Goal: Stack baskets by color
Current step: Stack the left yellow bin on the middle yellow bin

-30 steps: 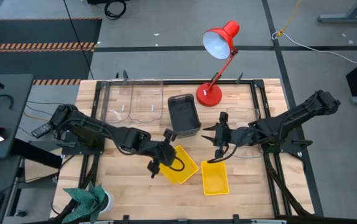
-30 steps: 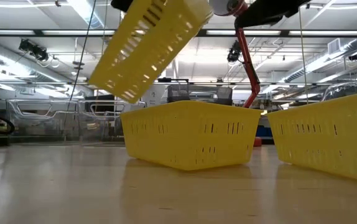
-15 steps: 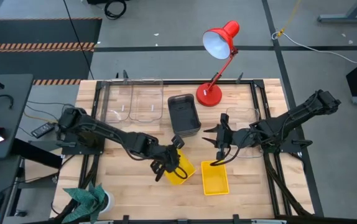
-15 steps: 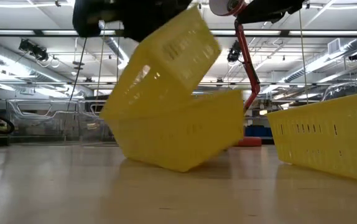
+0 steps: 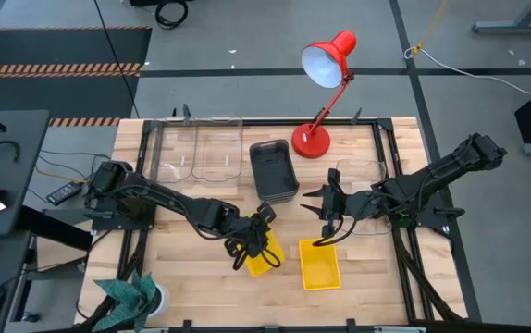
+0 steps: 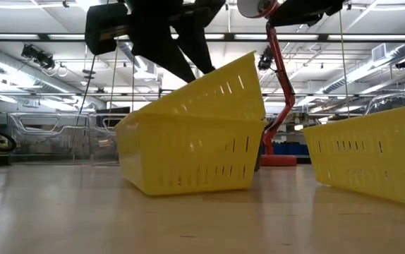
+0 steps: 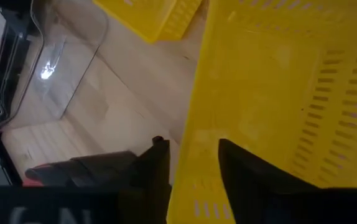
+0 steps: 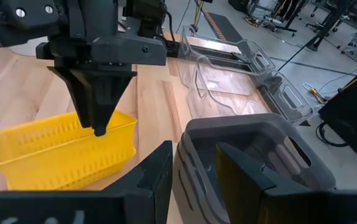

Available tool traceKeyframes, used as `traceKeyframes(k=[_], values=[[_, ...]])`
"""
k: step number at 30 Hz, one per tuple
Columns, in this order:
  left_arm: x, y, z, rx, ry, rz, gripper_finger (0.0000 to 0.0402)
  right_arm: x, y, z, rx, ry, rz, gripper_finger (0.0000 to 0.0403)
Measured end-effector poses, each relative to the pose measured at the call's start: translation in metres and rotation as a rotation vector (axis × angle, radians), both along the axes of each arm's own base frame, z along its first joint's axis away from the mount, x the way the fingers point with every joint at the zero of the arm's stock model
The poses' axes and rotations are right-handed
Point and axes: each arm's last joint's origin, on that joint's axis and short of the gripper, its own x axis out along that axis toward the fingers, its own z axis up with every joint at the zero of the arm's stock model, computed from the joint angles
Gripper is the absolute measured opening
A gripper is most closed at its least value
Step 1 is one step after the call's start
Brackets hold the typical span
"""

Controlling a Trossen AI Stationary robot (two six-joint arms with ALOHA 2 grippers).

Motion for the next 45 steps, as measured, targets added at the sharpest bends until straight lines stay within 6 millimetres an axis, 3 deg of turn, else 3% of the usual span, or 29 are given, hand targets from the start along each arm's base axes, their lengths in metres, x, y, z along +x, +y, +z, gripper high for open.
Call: traceKeyframes(k=[5, 12, 23, 28, 37, 45], values=[[-0.002, 0.002, 0.009, -0.039, 0.008, 0.038, 0.0172, 0.000, 0.000, 0.000, 0.005, 0.001, -0.002, 0.0126], [0.001, 0.006, 0.014, -0.064, 0.024, 0.051, 0.0158, 0.001, 0.000, 0.002, 0.006, -0.018, 0.001, 0.0126], [0.019, 0.017, -0.020, -0.046, 0.110, 0.046, 0.0139, 0.001, 0.000, 0.002, 0.010, -0.023, 0.001, 0.0126], [0.020, 0.018, -0.022, -0.065, 0.123, 0.028, 0.0106, 0.001, 0.001, 0.002, 0.015, -0.022, 0.007, 0.0126], [0.020, 0.018, -0.023, -0.167, 0.146, 0.031, 0.0010, 0.001, 0.001, 0.002, 0.015, -0.022, 0.007, 0.0126], [0.017, 0.019, -0.021, -0.223, 0.174, 0.054, 0.0007, 0.001, 0.001, 0.003, 0.015, -0.029, 0.010, 0.0126]])
